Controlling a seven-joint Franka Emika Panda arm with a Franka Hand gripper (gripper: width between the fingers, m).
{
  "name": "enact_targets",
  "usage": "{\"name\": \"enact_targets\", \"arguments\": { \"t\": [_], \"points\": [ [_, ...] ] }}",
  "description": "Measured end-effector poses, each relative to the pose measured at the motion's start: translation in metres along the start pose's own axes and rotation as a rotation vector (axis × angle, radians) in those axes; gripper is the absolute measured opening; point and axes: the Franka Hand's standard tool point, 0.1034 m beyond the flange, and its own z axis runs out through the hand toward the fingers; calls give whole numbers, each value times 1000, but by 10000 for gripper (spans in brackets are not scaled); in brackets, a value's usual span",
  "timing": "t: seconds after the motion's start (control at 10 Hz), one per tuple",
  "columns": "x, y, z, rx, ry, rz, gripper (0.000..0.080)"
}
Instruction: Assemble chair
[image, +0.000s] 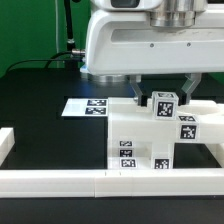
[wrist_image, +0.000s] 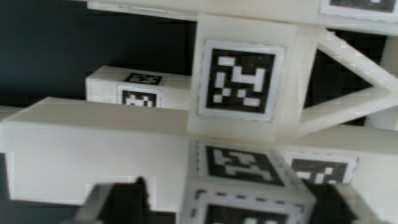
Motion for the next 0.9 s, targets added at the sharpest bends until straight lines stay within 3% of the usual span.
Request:
{"name": "enact_targets", "arguments": {
  "t": [0.1,0.5,0.9],
  "points": [
    [0,0,0,0,0,0,278],
    [0,0,0,2,0,49,282],
    [0,-1,1,16,8,466,282]
  ]
}}
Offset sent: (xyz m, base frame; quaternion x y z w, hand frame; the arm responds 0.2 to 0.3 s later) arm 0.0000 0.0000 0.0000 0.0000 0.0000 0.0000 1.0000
